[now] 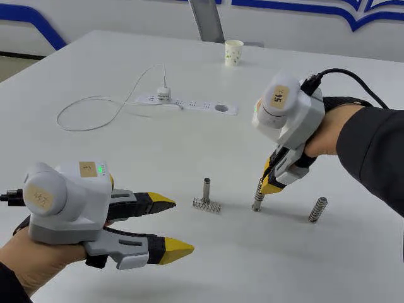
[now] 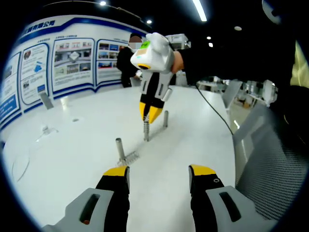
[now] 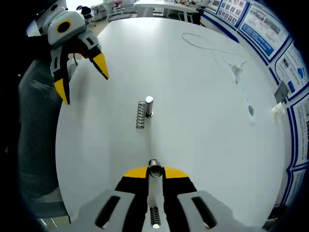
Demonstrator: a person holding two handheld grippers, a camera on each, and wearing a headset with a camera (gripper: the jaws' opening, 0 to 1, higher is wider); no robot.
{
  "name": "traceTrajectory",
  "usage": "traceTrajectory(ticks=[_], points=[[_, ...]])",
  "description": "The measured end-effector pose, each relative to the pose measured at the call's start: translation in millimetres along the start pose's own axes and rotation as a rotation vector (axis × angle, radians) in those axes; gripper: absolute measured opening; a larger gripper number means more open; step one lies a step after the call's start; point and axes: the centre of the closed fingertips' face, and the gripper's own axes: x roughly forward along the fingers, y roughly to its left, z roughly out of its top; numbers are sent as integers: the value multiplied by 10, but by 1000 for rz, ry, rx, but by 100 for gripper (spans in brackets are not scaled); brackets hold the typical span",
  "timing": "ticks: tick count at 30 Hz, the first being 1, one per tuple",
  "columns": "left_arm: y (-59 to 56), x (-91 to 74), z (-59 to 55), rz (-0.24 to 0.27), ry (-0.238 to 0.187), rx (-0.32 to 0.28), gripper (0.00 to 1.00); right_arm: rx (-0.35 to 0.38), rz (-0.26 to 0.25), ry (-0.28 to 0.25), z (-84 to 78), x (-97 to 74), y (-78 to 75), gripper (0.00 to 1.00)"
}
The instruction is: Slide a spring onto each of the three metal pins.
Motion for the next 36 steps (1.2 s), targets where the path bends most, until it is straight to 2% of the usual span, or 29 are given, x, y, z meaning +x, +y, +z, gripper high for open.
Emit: traceTrajectory(ticks=[13,20,27,36], points=[[-9,-1,4,0,1,-2,50,15,16,26,-81,160,-33,12],[-13,-9,-2,3,3,-4,50,9,19,34,-91,180,-2,12],[-16,-16,1,5,3,-6,50,7,20,28,-89,188,0,13],[-31,-24,9,6,4,-3,50,5,11,7,-85,179,-12,20]])
